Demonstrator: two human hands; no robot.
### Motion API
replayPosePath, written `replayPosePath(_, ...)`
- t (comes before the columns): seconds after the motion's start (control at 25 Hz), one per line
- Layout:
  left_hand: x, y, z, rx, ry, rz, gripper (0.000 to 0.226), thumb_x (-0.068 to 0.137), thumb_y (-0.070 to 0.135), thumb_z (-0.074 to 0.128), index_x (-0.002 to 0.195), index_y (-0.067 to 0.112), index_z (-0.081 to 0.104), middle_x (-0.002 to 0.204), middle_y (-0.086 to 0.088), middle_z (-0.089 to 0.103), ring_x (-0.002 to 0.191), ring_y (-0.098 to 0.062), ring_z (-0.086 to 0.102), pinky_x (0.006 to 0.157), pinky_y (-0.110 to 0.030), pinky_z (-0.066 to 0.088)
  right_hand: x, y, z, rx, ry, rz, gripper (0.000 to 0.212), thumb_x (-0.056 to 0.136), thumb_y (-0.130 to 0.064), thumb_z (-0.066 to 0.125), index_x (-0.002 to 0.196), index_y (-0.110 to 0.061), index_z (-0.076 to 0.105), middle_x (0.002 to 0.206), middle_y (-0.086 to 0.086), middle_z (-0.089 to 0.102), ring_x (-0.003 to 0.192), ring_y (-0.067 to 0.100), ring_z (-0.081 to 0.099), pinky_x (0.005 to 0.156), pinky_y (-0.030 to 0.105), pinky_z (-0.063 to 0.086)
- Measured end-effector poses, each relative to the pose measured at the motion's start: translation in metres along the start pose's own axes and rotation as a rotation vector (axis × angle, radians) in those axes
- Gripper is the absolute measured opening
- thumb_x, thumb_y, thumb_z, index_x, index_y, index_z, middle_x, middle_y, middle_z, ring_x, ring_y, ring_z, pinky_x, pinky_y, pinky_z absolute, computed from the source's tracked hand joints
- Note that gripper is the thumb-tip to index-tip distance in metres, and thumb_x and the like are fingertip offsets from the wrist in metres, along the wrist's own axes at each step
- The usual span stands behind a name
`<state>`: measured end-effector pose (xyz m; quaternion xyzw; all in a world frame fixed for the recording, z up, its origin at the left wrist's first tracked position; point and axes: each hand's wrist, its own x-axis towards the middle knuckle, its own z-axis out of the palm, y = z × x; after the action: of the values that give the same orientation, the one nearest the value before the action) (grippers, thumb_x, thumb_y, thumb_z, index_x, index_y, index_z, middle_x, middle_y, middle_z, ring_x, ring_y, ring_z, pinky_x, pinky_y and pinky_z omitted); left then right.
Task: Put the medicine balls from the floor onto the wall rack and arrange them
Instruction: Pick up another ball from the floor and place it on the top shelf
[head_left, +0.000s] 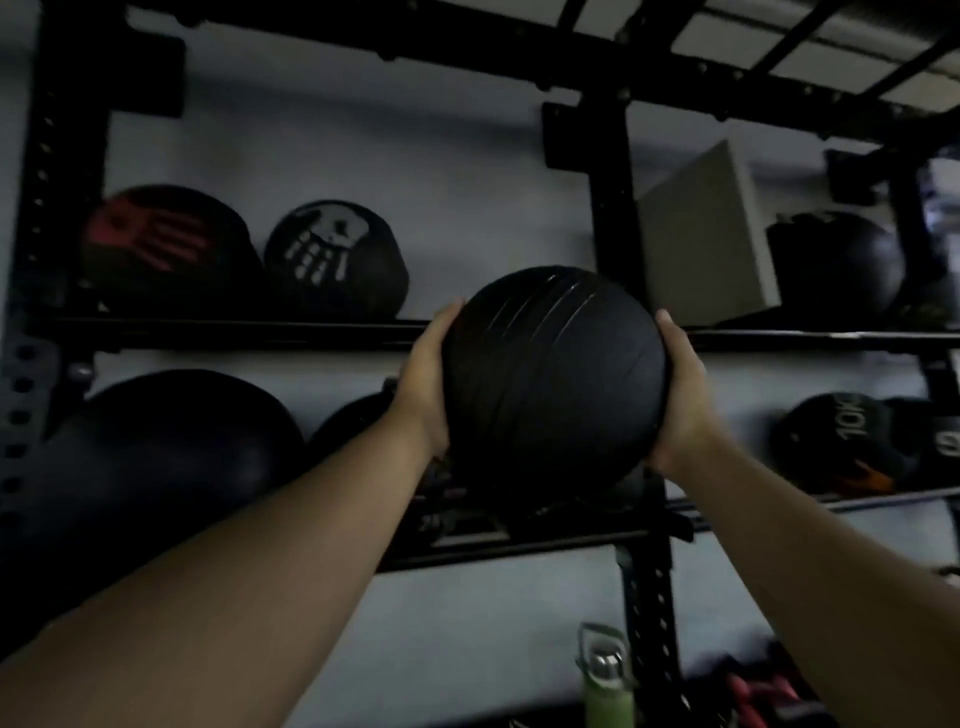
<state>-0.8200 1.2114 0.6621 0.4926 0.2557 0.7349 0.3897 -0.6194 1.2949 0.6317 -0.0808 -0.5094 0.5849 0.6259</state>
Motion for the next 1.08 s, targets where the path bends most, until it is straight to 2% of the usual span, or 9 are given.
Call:
replayPosePath(0.16,0.052,0.050,-0.008,0.104,0.193,0.180,0.059,0.092,0.056,0.073,0.132,0.014,0.078,0.132,-0.017,0.078,0.124,-0.036,0.073,0.104,-0.046,0.060,0.081,-0.003,0.043,0.044,-0.122,-0.057,0.058,0.086,-0.069,0.062,0.119,-0.025,0.082,0.119,0.008,0.081,0.110,0.033,0.077,0.088,0.045,0.062)
replayPosePath(0.36,0.117,0.067,-0.004,0.136,0.252,0.289,0.058,0.091,0.055,0.074,0.133,0.015,0.077,0.132,-0.016,0.077,0.122,-0.036,0.072,0.109,-0.048,0.056,0.176,-0.001,0.062,0.104,-0.256,-0.093,0.057,0.093,-0.065,0.057,0.121,-0.021,0.080,0.119,0.010,0.081,0.114,0.036,0.074,0.097,0.048,0.059)
replayPosePath(0.44,0.149,0.070,-0.006,0.132,0.275,0.353,0.060,0.089,0.058,0.075,0.132,0.015,0.077,0.128,-0.015,0.078,0.118,-0.035,0.072,0.103,-0.046,0.058,0.217,-0.002,0.071,0.114,-0.304,-0.100,0.055,0.093,-0.064,0.058,0.116,-0.022,0.083,0.115,0.010,0.082,0.106,0.036,0.078,0.086,0.045,0.064)
replayPosePath(0.52,0.180,0.074,-0.011,0.138,0.292,0.402,0.064,0.086,0.059,0.077,0.134,0.016,0.077,0.130,-0.015,0.078,0.120,-0.036,0.073,0.108,-0.051,0.057,0.256,-0.003,0.078,0.144,-0.366,-0.111,0.052,0.093,-0.062,0.059,0.109,-0.021,0.085,0.110,0.009,0.083,0.097,0.031,0.081,0.068,0.038,0.066)
replayPosePath(0.6,0.210,0.077,-0.017,0.147,0.292,0.434,0.067,0.085,0.058,0.078,0.137,0.015,0.075,0.135,-0.015,0.076,0.125,-0.038,0.071,0.114,-0.054,0.054,0.289,-0.001,0.086,0.155,-0.399,-0.128,0.049,0.094,-0.060,0.059,0.107,-0.020,0.085,0.109,0.009,0.084,0.095,0.028,0.081,0.062,0.034,0.065)
replayPosePath(0.76,0.278,0.079,-0.035,0.165,0.350,0.492,0.062,0.088,0.051,0.078,0.136,0.012,0.074,0.136,-0.016,0.075,0.126,-0.038,0.071,0.115,-0.055,0.053,0.361,0.017,0.097,0.144,-0.343,-0.157,0.051,0.093,-0.058,0.062,0.118,-0.018,0.081,0.113,0.009,0.083,0.104,0.031,0.079,0.082,0.040,0.063)
replayPosePath(0.92,0.326,0.071,-0.045,0.144,0.380,0.637,0.041,0.092,0.037,0.079,0.120,0.008,0.081,0.124,-0.018,0.080,0.120,-0.039,0.075,0.107,-0.052,0.059,0.405,0.032,0.097,0.155,-0.324,-0.162,0.048,0.093,-0.054,0.062,0.118,-0.018,0.081,0.113,0.009,0.083,0.103,0.032,0.079,0.082,0.041,0.065)
replayPosePath(1.0,0.343,0.075,-0.043,0.178,0.380,0.751,0.032,0.093,0.035,0.078,0.110,0.008,0.084,0.119,-0.016,0.082,0.118,-0.036,0.076,0.106,-0.050,0.061,0.421,0.035,0.100,0.188,-0.220,-0.186,0.039,0.087,-0.044,0.069,0.108,-0.015,0.083,0.109,0.012,0.083,0.104,0.036,0.078,0.090,0.051,0.064)
replayPosePath(1.08,0.352,0.078,-0.041,0.249,0.385,0.849,0.026,0.093,0.033,0.078,0.100,0.009,0.085,0.110,-0.013,0.084,0.111,-0.032,0.079,0.103,-0.047,0.063,0.428,0.034,0.105,0.237,-0.095,-0.277,0.024,0.081,-0.033,0.071,0.085,-0.013,0.083,0.097,0.013,0.083,0.102,0.042,0.077,0.089,0.058,0.063)
